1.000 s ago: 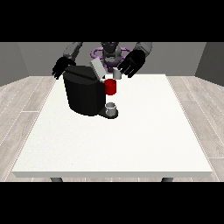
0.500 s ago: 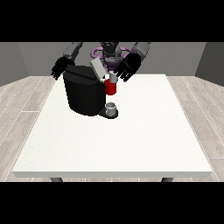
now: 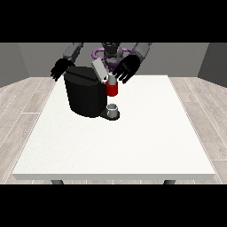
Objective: Insert the coffee pod into the coffee machine and close the lid
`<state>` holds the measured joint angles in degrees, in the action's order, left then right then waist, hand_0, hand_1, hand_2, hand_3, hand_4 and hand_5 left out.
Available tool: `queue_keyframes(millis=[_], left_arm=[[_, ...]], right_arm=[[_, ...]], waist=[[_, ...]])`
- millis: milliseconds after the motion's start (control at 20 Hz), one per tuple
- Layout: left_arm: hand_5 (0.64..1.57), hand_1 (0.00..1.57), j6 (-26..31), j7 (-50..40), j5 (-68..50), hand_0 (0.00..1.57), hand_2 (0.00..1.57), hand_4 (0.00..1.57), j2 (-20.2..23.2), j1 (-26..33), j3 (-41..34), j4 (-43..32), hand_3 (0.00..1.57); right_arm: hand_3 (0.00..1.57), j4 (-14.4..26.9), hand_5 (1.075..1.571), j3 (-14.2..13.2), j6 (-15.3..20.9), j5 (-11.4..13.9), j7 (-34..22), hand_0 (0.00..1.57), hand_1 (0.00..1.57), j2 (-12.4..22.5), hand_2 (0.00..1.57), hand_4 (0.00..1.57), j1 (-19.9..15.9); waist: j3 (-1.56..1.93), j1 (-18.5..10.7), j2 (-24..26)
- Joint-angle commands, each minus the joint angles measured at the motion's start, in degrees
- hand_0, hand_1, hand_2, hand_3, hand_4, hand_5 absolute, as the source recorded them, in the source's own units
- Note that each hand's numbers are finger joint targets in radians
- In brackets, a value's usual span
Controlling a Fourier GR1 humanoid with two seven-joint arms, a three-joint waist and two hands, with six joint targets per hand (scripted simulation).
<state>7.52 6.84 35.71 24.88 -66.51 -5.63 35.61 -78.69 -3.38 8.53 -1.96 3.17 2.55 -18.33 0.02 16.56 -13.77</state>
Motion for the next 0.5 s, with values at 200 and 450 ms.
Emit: queue_keyframes(millis=[200, 450], left_arm=[[1.571, 1.20, 1.1, 0.3, 0.4, 1.20, 1.28, 0.52, 0.0, -1.0, -0.2, 0.4, 1.21], [1.571, 1.19, 1.2, 0.0, 1.0, 1.19, 1.25, 0.49, 0.0, -0.8, -0.2, -0.7, 1.18]], right_arm=[[0.00, 1.9, 1.571, 0.1, 0.4, 0.1, 3.9, 0.00, 0.00, -1.3, 0.00, 0.46, 1.9], [0.00, 0.8, 1.571, 0.7, -0.3, 0.4, 1.8, 0.00, 0.00, -0.4, 0.00, 0.42, 1.8]], waist=[[0.00, -1.0, -0.4], [0.00, -0.3, -0.2]])
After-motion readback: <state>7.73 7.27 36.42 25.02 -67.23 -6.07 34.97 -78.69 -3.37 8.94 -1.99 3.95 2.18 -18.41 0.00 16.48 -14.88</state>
